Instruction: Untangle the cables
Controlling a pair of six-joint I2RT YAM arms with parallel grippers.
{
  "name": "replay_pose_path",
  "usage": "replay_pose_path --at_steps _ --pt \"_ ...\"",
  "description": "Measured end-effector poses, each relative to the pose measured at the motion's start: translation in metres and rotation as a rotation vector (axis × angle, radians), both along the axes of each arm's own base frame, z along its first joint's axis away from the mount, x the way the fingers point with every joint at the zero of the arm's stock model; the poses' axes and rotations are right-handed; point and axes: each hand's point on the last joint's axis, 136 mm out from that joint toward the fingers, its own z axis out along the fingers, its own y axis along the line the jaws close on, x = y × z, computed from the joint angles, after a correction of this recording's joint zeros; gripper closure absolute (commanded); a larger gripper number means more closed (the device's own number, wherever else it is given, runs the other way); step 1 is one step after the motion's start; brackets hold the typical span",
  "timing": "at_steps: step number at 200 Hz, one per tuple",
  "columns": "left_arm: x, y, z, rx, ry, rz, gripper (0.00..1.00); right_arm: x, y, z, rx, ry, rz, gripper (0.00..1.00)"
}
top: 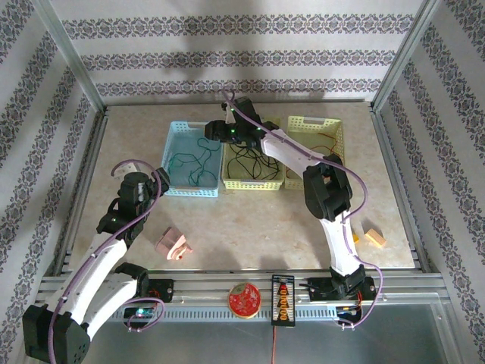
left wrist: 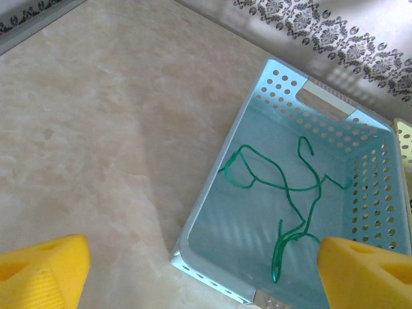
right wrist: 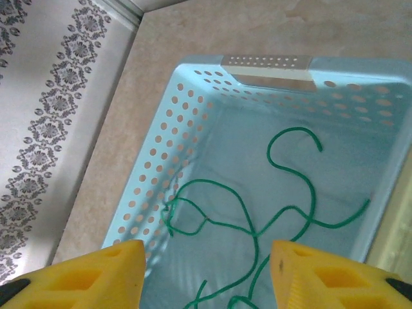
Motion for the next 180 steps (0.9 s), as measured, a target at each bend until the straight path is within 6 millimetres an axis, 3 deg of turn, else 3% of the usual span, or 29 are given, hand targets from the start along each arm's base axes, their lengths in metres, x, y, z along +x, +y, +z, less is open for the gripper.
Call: replay_pose_path --at_steps 18,38,67,80,90,101,111,140,157,180 --pt "0.0 0.0 0.001 0.01 0.002 -0.004 0.08 -0.016 -0.023 0.012 -0.023 -0.016 -0.021 0.45" --pt "-0.001 0.003 0.0 0.033 0.01 0.004 0.0 -0.039 -0.065 0.044 -0.035 -0.078 -0.071 0.43" --pt "-0.008 0.02 -0.004 0.112 0.046 0.073 0.01 -0.075 -0.157 0.102 -0.066 -0.268 -0.229 0.38" --pt "-0.014 0.032 -0.006 0.164 0.072 0.123 0.01 -0.094 -0.206 0.114 -0.093 -0.355 -0.339 0.25" --pt "-0.019 0.04 -0.007 0.204 0.088 0.158 0.01 -0.11 -0.246 0.115 -0.138 -0.423 -0.442 0.03" --pt "-0.024 0.049 -0.006 0.246 0.101 0.198 0.01 -0.129 -0.281 0.104 -0.2 -0.489 -0.543 0.02" --pt "-0.027 0.057 -0.005 0.277 0.106 0.235 0.01 -0.145 -0.302 0.086 -0.263 -0.531 -0.601 0.02" --pt "-0.032 0.073 -0.008 0.353 0.119 0.308 0.01 -0.167 -0.335 0.02 -0.464 -0.587 -0.66 0.02" --pt "-0.031 0.076 -0.029 0.408 0.149 0.306 0.01 -0.169 -0.352 -0.02 -0.619 -0.534 -0.674 0.02" --pt "-0.033 0.081 -0.066 0.494 0.227 0.3 0.01 -0.161 -0.371 -0.044 -0.763 -0.49 -0.726 0.02"
